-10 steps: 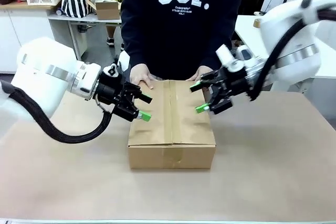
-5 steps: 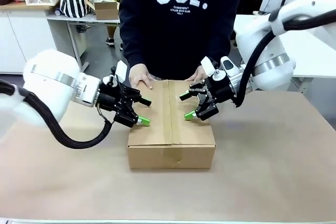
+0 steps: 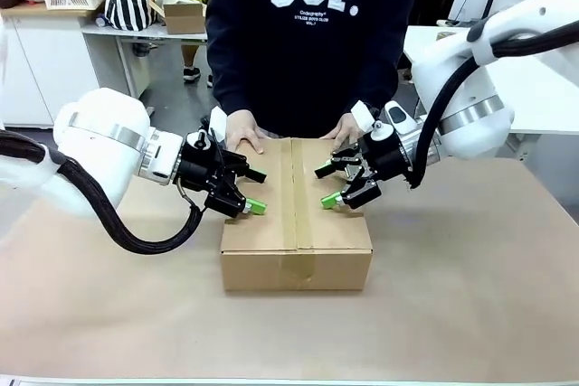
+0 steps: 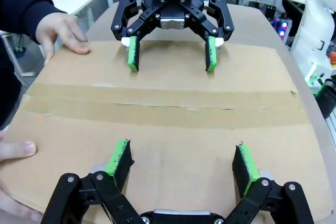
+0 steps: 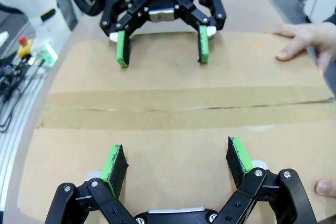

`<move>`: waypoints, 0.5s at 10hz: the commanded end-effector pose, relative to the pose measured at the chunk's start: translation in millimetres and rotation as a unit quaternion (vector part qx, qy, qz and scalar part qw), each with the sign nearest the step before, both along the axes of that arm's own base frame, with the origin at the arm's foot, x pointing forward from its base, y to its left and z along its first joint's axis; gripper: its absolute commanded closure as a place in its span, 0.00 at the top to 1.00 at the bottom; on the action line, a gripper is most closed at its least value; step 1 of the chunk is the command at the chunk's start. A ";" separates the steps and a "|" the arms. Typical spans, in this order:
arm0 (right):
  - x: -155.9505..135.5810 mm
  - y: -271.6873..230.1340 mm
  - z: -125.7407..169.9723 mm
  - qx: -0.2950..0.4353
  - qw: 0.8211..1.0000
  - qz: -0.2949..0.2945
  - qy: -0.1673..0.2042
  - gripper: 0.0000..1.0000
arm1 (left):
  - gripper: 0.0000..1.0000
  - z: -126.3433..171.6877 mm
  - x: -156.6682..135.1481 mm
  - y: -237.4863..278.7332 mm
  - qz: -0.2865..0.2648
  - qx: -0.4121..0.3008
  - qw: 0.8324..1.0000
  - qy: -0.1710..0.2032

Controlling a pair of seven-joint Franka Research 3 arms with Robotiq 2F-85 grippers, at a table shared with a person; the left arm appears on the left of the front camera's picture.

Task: Pack the gift set into the box.
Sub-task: Press and hold the closed box until the human finishes sealing it.

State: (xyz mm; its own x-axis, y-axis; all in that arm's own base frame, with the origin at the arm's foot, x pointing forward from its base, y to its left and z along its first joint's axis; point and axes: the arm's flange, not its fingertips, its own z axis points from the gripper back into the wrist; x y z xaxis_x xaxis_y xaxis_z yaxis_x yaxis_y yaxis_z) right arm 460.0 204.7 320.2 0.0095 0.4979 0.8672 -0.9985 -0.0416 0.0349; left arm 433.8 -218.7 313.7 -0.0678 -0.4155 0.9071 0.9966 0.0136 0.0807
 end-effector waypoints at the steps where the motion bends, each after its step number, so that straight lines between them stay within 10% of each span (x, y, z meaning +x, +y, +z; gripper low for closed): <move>1: -4.8 -22.5 -8.7 -0.011 1.000 -0.015 0.026 1.00 | 1.00 -8.9 2.1 -4.6 0.016 0.018 1.000 0.004; 5: 0.6 -15.7 -1.3 0.005 1.000 -0.013 0.013 1.00 | 1.00 0.6 0.5 -1.6 0.004 0.004 1.000 0.003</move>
State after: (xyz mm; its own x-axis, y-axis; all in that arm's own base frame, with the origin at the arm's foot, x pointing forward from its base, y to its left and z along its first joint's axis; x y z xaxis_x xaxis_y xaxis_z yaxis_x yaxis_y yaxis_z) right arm 460.7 186.1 321.0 0.0444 0.4852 0.8733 -0.9982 -0.0142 0.0586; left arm 435.7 -221.7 317.2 -0.0526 -0.4276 0.9024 0.9970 0.0283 0.0715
